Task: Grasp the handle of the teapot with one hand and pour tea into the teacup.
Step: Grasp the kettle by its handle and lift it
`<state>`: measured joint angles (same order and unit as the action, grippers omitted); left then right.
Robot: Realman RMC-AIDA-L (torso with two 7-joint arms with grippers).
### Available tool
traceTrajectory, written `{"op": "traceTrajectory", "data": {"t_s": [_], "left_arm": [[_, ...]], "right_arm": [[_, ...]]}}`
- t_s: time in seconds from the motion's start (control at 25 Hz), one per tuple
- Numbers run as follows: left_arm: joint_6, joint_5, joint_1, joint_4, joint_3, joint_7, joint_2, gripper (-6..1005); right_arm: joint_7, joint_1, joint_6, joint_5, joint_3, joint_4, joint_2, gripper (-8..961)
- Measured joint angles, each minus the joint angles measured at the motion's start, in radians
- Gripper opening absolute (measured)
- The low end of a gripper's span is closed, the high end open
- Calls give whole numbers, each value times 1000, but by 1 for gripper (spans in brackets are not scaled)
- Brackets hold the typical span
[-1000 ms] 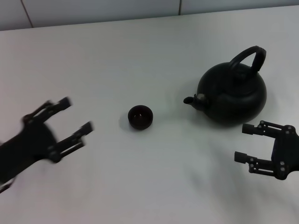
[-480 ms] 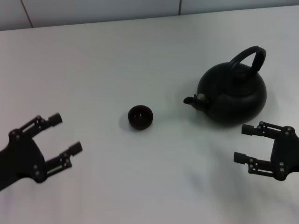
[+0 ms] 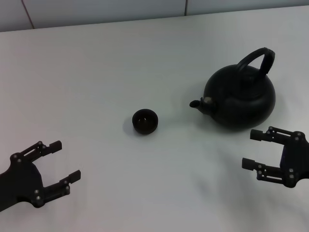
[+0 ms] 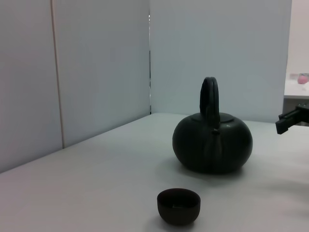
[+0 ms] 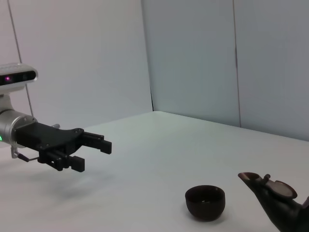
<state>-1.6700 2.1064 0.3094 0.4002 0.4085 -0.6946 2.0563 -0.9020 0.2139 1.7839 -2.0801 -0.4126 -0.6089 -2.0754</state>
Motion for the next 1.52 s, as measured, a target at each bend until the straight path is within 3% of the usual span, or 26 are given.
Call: {"op": "traceTrajectory", "data": {"t_s": [0.24,0.36,0.48,0.52,0.56,0.76,0.92,1.24,1.52], "left_arm": [[6,1,0,1,-1,0,3,808],[8,-1,2,-4,-3,0,5,808],[8,-4,7,-8,-4,0,5,807],[9,-6,8,-9,-6,0,5,807],[9,-6,8,-9,-6,0,5,807],[9,-8,14,-11,-10,0,7,807],[9,-9,19,-20,-10,0,7,808],[9,-18,20,-21,-10,-2,8,808],[9,-29,17,-21,-10,-9,8,807]], "right_arm": [[4,-2,5,0,17,8,-1,727],[34,-6,14,10,87,46,-1,728],[93,-21,32,13,196,100,-1,728],[143,-36,35,14,278,143,-1,728],[143,-36,35,14,278,143,-1,728],[294,-81,26,15,533,274,-2,728],[381,-106,-7,15,666,347,-4,728],[383,-89,-39,15,675,352,-5,728],[325,27,-156,3,662,294,1,728]]}}
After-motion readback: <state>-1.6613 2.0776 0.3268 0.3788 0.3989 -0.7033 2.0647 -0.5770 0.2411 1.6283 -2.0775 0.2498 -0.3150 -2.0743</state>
